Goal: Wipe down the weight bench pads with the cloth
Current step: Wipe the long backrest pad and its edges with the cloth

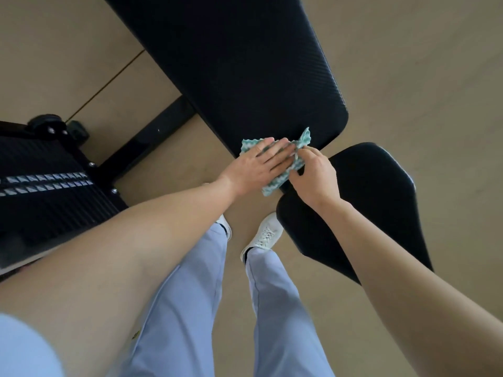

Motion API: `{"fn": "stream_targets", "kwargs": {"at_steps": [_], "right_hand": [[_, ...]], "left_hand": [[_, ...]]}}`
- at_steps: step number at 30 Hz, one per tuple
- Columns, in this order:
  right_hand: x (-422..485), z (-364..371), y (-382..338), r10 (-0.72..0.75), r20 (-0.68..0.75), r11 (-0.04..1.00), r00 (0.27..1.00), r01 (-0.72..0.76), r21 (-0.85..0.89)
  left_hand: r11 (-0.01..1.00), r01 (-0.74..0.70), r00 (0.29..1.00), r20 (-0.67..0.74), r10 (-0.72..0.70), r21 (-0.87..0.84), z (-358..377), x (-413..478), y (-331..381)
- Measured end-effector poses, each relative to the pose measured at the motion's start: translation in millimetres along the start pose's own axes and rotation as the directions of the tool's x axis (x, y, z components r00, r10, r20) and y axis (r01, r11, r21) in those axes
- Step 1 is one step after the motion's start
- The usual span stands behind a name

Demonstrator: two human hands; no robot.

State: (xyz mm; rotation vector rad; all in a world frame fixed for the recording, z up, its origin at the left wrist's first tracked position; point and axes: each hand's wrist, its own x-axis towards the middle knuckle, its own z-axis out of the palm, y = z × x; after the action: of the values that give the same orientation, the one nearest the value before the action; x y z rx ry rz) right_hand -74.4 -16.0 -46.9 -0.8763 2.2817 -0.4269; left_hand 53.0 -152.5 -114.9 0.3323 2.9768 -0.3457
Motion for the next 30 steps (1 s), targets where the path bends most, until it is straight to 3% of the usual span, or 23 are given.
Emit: {"fn": "stream_targets", "kwargs": {"at_steps": [3,6,9,11,13,14,15,19,23,25,26,30], "right_hand": [[1.0,-6.0,-5.9,0.155,0.069,0.967,0.985,-0.166,0.192],[0.1,-12.9,-10.1,0.195,0.17,0.906,0.966,-0.244,0.347],[-2.8,-26.1,-23.5,0.214,0.208,0.747,0.954,-0.297,0.595],[-4.2,-35.6,-34.3,0.15,0.29,0.597,0.945,-0.32,0.735],[-3.4,-44.0,-47.6,0.058,0.349,0.545,0.935,-0.323,0.774],[-1.8,-47.3,-54.2,0.024,0.357,0.546,0.934,-0.311,0.778],[0.8,-50.7,-61.7,-0.004,0.356,0.541,0.935,-0.297,0.787],[22.0,-58.9,-85.6,-0.02,0.343,0.556,0.939,-0.274,0.784],[54.6,-58.6,-112.5,0.048,0.214,0.719,0.976,-0.183,0.671],[70.0,-54.4,-128.4,0.051,0.096,0.802,0.994,-0.098,0.589],[77.0,-51.4,-136.2,0.037,0.03,0.83,0.999,-0.047,0.556],[102.0,-35.6,-161.2,-0.147,-0.177,0.936,0.973,0.195,0.294]], "left_hand": [[0.975,-0.062,0.975,-0.224,0.013,-0.213,-3.4,-5.1,-6.0],[0.857,-0.007,0.949,-0.274,-0.157,-0.515,-16.4,-13.5,-17.3],[0.575,0.224,0.914,-0.036,-0.405,-0.787,-40.8,-12.9,-29.1],[0.256,0.391,0.82,0.209,-0.532,-0.884,-62.1,-11.5,-39.2],[-0.129,0.467,0.731,0.464,-0.5,-0.875,-85.3,-11.7,-55.3],[-0.275,0.464,0.711,0.539,-0.452,-0.842,-96.6,-12.2,-64.0],[-0.358,0.455,0.697,0.576,-0.427,-0.815,-105.9,-13.0,-72.8],[-0.57,0.453,0.623,0.701,-0.348,-0.686,-121.2,-24.6,-109.9],[-0.731,0.441,0.557,0.798,-0.232,-0.521,-124.5,-51.7,-141.3],[-0.791,0.372,0.464,0.835,-0.295,-0.486,-125.1,-64.3,-149.4],[-0.807,0.331,0.382,0.852,-0.358,-0.488,-124.7,-70.9,-152.7],[-0.79,0.199,-0.056,0.799,-0.599,-0.579,-124.4,-96.5,-159.7]]}}
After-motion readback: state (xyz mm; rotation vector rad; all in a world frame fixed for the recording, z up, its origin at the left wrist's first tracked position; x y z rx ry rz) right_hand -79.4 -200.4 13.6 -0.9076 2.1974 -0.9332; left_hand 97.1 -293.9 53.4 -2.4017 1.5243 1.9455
